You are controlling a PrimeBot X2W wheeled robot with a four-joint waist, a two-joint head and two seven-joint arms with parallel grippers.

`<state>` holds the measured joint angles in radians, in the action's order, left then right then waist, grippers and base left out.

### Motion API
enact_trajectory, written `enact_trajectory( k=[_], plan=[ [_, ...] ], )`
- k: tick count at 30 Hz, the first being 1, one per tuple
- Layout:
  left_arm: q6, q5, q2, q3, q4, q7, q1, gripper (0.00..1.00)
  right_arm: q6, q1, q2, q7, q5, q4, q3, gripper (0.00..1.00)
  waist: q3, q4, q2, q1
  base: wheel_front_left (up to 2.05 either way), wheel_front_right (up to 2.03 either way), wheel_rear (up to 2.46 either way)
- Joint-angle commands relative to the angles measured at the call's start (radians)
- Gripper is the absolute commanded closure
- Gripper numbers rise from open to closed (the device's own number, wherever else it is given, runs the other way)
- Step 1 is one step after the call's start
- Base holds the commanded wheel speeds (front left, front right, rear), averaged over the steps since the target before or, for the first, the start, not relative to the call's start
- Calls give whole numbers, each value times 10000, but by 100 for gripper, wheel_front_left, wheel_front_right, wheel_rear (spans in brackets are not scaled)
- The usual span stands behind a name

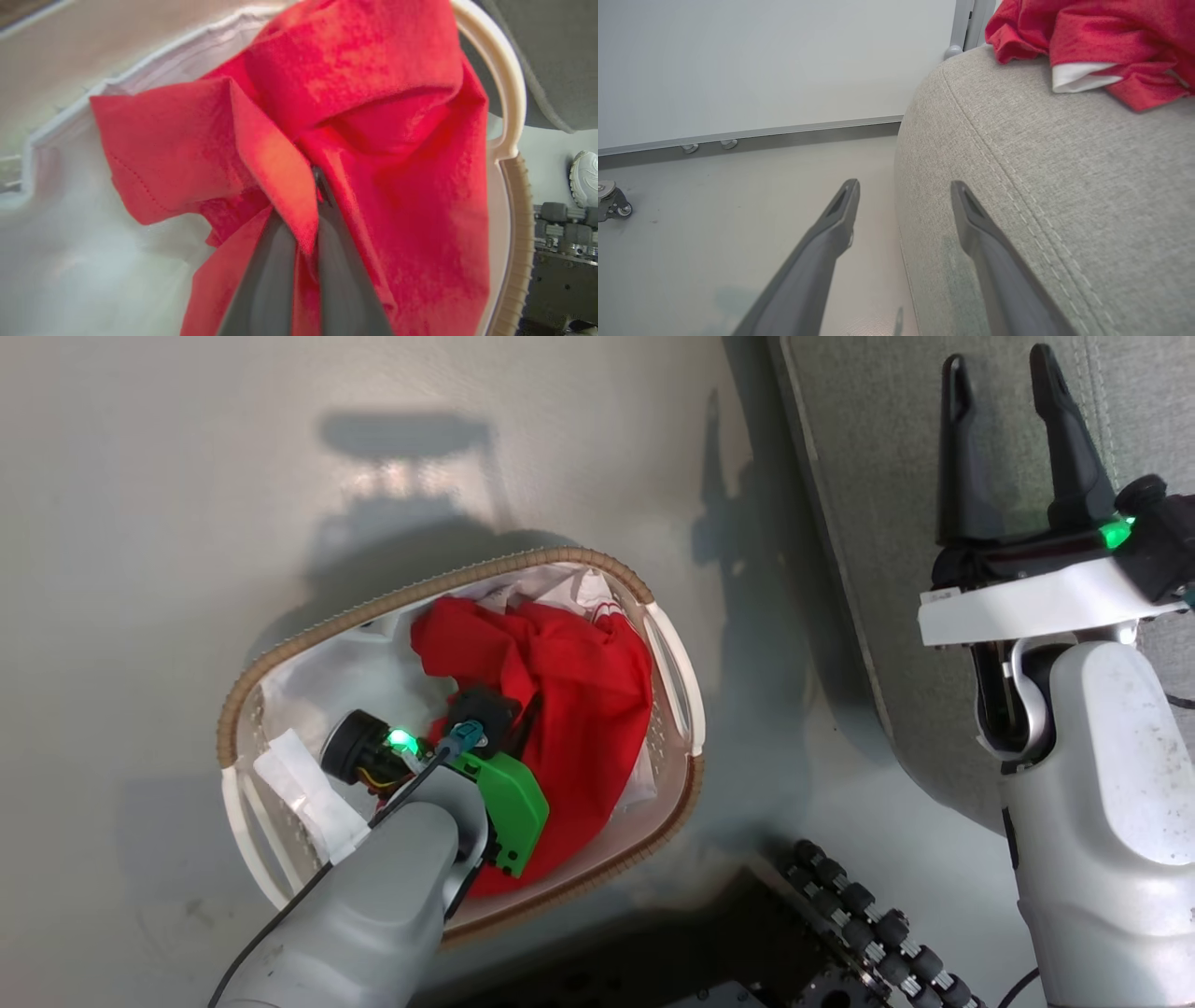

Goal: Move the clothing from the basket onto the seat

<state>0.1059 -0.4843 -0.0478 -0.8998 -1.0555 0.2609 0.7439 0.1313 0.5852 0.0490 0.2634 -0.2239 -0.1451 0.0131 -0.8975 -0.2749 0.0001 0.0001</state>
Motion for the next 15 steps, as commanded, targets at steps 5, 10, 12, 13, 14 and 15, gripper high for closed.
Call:
enact_trajectory(
  k=[5,10,12,13,14,15],
  plan=[
    [-50,-39,-46,227,881,42,-434,100,-10,-392,29,20,313,-269,-23,0,1359,549,-1,-1,0,0,0],
    [-9,389,-92,401,1702,36,-1011,100,-10,-753,32,20,603,-490,-18,0,2489,858,-1,-1,0,0,0],
    [28,549,-173,457,2077,35,-1292,100,-10,-954,32,18,701,-580,-20,0,2958,982,-1,-1,0,0,0],
    [50,653,-233,520,2308,35,-1461,100,-10,-1044,32,20,764,-639,-6,0,3246,1054,-1,-1,0,0,0],
    [60,736,-291,579,2481,35,-1583,100,-10,-1140,34,20,813,-686,-1,0,3463,1107,-1,-1,0,0,0],
    [61,921,-383,589,2675,36,-1715,100,-10,-1244,32,20,881,-747,-1,0,3728,1172,-1,-1,0,0,0]
  ],
)
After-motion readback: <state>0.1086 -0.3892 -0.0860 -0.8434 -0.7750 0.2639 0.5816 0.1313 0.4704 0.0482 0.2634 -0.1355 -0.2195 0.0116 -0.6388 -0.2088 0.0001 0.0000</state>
